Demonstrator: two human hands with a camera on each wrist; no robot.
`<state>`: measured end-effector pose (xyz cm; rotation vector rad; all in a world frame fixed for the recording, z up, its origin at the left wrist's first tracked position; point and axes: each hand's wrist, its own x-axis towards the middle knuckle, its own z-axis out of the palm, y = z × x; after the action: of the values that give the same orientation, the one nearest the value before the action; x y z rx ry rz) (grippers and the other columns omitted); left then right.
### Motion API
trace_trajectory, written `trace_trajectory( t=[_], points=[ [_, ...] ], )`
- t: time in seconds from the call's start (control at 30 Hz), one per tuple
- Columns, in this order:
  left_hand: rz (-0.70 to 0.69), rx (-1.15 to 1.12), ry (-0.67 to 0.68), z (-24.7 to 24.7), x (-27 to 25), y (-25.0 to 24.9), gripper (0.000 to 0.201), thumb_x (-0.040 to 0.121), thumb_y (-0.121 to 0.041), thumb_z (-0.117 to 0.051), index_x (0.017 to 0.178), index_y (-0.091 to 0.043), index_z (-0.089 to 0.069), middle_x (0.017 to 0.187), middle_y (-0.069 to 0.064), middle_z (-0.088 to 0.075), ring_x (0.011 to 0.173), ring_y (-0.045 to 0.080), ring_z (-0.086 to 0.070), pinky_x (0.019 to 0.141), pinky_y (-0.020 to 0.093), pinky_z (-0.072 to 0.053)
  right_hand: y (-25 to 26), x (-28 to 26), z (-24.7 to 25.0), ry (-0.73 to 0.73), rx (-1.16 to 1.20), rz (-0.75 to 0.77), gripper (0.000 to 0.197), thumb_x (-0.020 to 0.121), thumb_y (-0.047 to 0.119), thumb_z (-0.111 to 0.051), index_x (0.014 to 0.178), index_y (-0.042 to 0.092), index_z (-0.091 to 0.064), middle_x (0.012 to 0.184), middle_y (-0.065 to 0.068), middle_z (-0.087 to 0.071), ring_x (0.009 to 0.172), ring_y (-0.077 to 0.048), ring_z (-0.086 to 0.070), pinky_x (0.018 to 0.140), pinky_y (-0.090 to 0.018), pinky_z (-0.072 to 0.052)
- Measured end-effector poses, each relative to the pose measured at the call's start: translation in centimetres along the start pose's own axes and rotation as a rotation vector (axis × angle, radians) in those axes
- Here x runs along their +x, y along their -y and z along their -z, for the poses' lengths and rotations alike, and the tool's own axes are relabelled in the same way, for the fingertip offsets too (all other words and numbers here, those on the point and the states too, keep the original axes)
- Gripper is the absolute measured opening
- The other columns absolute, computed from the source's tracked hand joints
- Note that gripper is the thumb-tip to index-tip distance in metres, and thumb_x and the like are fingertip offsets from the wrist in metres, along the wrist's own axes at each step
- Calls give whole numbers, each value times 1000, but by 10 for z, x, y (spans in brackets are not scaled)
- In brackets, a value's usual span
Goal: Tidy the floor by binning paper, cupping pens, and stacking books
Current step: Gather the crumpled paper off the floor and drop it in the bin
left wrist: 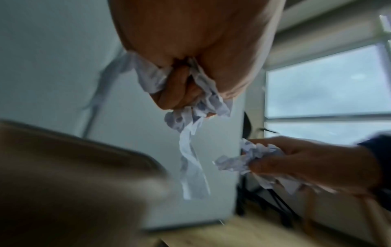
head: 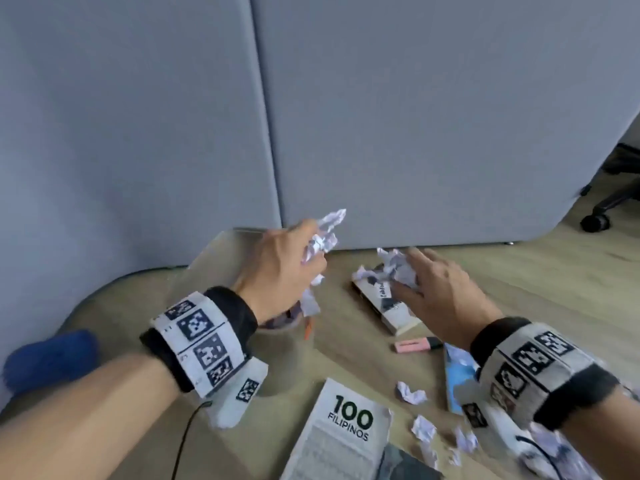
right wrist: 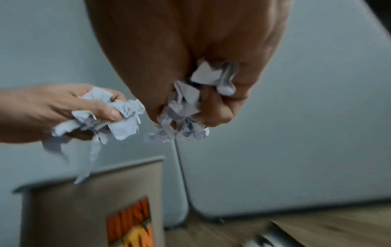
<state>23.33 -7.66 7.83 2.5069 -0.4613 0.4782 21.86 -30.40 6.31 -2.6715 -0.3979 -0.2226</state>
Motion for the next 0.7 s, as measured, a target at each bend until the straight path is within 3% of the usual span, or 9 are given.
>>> trace_trajectory(
  t=[0.1, 0.17, 0.23, 0.3, 0.4, 0.53, 0.6, 0.7],
  points=[
    [218, 85, -107, 36, 0, 54, 20, 89, -20, -58, 80, -14, -41, 62, 2, -44, 62, 31, -39, 56, 33, -24, 63, 54, -14, -79, 245, 20, 19, 90, 32, -56, 89, 14, -50, 81, -5, -57, 77, -32, -53, 64, -32, -35],
    [333, 128, -98, 40, -11, 77, 17, 92, -23, -54, 83, -16, -41, 68, 8, -54, 66, 32, -45, 57, 32, -27, 97, 80, -35, -82, 360, -2, 24, 89, 36, -57, 87, 14, -49, 77, -2, -57, 76, -27, -51, 65, -29, -32],
    [377, 149, -75, 36, -23, 89, 8, 93, -24, -54, 93, -17, -50, 87, 13, -67, 73, 31, -52, 61, 30, -30, 119, 96, -61, 5, 409, -34, 33, 86, 43, -60, 102, 16, -52, 93, -4, -61, 88, -24, -55, 73, -26, -36],
    [358, 154, -33, 32, -32, 98, 18, 89, -25, -58, 106, -18, -57, 100, 10, -70, 86, 32, -61, 66, 27, -35, 128, 102, -85, 202, 360, -56, 53, 79, 50, -65, 120, 21, -51, 112, -7, -58, 102, -25, -58, 81, -29, -42],
    [370, 183, 153, 31, -34, 105, 7, 82, -23, -62, 87, -19, -59, 95, 9, -69, 92, 31, -61, 67, 27, -38, 127, 98, -107, 397, 234, -31, 62, 73, 54, -66, 129, 32, -53, 126, -7, -53, 115, -26, -54, 96, -32, -44],
    [418, 221, 366, 26, -27, 105, 13, 77, -34, -62, 81, -22, -63, 89, 4, -66, 89, 26, -59, 74, 28, -46, 122, 87, -95, 212, 237, 82, 40, 84, 32, -61, 123, 25, -62, 121, -2, -62, 117, -18, -53, 93, -23, -40],
    [424, 284, 340, 24, -23, 102, 21, 74, -41, -63, 84, -22, -65, 92, 2, -68, 92, 26, -60, 79, 32, -51, 112, 82, -80, 92, 291, 66, 31, 87, 24, -60, 117, 22, -66, 118, 1, -64, 109, -15, -58, 90, -20, -41],
    [362, 323, 152, 19, -14, 81, 16, 79, -38, -61, 83, -24, -65, 90, -5, -65, 92, 20, -59, 76, 29, -46, 79, 70, -59, -60, 304, 32, 15, 87, 21, -60, 96, 22, -72, 102, 3, -65, 89, -12, -62, 82, -23, -46]
  ],
)
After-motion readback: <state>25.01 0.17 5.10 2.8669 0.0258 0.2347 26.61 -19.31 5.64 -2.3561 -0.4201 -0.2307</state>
